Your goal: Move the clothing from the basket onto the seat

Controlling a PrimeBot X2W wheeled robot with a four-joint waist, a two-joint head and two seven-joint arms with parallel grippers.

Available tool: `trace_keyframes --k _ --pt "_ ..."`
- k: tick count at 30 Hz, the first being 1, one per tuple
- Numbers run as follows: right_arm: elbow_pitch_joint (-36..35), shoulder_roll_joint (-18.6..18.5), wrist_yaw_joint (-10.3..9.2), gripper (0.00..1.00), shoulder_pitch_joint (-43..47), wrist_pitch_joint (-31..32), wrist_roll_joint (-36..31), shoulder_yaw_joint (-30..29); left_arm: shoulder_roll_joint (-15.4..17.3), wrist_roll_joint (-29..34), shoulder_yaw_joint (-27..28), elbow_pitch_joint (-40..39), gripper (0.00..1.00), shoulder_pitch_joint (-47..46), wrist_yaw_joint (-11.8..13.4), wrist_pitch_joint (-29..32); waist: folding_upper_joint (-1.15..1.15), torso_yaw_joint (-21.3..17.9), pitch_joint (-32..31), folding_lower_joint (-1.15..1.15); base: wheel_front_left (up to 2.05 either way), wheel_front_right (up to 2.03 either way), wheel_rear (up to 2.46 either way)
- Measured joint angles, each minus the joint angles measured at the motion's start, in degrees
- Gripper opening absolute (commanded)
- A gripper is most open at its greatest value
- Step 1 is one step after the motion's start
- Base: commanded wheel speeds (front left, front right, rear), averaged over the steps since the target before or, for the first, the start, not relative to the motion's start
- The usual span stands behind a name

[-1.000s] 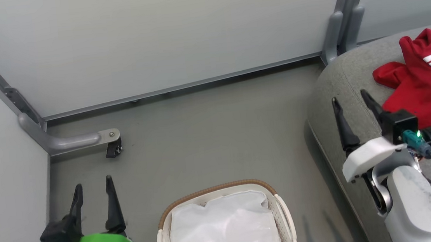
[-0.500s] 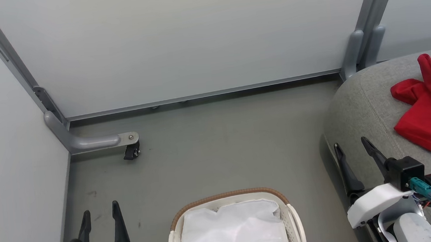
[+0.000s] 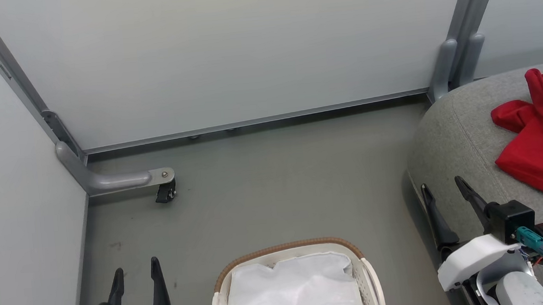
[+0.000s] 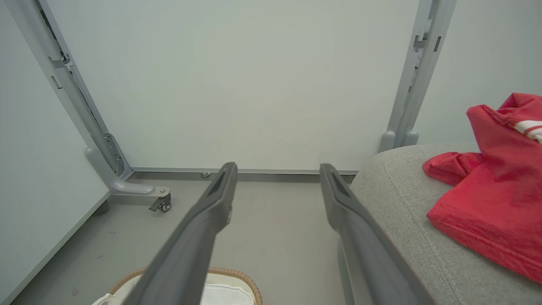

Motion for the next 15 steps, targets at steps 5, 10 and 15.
trace_keyframes --k 5,10,15 --pt "0.66 0.13 0.0 0.0 0.25 0.01 0.33 0.23 -0.02 -0.4 -0.14 0.43 0.0 0.04 -0.81 0.01 0.0 -0.21 -0.31 0.0 0.0 0.0 0.0" --pt "2.9 0.56 0.0 0.0 1.95 0.51 0.96 0.15 -0.18 -1.08 -0.35 2.59 0.0 0.46 -0.81 0.26 0.0 -0.24 -0.31 0.0 0.0 0.0 0.0" --pt "2.98 0.57 0.0 0.0 2.0 2.01 6.39 -0.49 -0.19 -5.72 0.36 2.68 0.0 0.44 -1.09 1.86 0.0 -0.37 -0.27 0.0 0.0 0.0 0.0"
